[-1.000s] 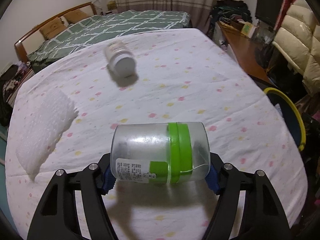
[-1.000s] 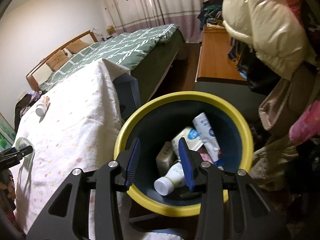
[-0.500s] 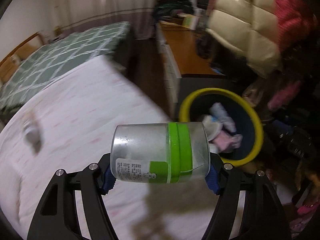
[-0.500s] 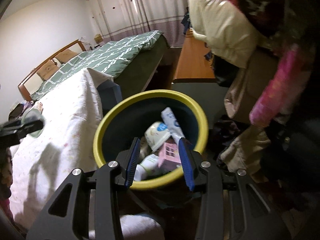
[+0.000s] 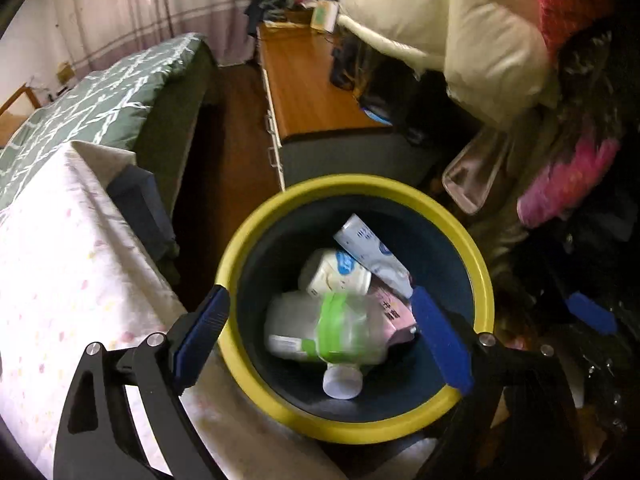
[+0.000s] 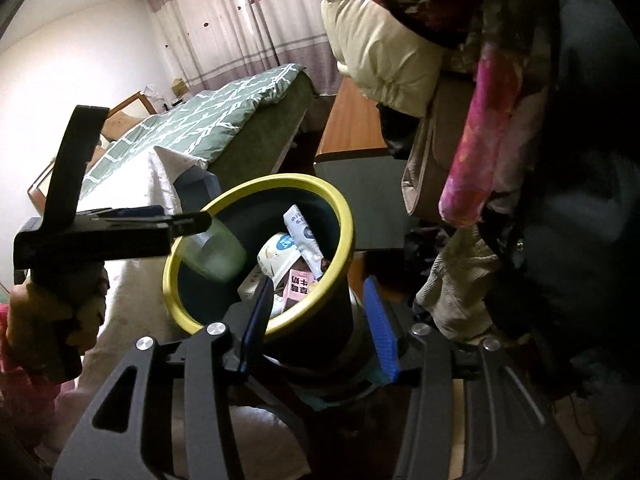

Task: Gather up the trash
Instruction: 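Move the right gripper to the white foam mesh and grasp it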

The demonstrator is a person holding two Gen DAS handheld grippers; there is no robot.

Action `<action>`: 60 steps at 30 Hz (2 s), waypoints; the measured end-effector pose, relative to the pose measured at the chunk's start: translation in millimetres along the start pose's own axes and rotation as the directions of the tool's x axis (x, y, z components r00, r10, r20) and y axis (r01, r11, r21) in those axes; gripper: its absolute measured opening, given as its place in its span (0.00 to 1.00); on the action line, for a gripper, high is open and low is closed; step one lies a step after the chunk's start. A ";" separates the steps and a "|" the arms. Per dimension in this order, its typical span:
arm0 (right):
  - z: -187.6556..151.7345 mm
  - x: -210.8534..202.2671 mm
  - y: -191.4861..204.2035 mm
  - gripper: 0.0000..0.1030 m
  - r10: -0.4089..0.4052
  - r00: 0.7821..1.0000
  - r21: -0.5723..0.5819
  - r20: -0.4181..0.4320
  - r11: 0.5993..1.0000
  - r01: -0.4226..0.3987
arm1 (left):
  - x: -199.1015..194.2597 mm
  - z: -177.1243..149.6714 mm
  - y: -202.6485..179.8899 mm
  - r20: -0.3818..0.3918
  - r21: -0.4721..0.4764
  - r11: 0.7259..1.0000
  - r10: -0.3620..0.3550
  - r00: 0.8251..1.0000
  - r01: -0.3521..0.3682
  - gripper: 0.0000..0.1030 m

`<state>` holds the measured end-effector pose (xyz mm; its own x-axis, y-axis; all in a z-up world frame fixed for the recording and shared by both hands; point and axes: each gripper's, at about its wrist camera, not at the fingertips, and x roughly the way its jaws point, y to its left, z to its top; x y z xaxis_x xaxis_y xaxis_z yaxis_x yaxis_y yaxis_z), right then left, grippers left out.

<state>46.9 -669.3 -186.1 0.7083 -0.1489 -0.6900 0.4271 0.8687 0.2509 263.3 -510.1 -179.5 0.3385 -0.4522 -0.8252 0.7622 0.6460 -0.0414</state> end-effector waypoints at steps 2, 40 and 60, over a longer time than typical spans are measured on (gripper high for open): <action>0.1 0.5 -0.3 0.44 0.000 1.000 0.001 -0.002 1.000 0.000 | -14.0 -1.5 7.5 0.024 -0.027 1.000 -0.011 1.000 0.012 0.89; -18.2 79.6 508.6 0.49 0.420 0.815 -0.494 -0.399 0.651 -0.576 | -293.1 -382.9 356.7 0.076 -0.676 0.658 0.509 0.857 -0.331 0.95; -62.7 158.3 623.0 0.41 0.291 0.820 -0.548 -0.493 0.628 -0.552 | -297.1 -385.6 351.8 0.118 -0.691 0.667 0.483 0.868 -0.278 0.95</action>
<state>389.8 -122.1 -181.6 0.4282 0.3635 -0.8274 -0.4307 0.8870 0.1668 218.1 88.7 -166.2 0.7269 -0.1529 -0.6695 0.0334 0.9816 -0.1880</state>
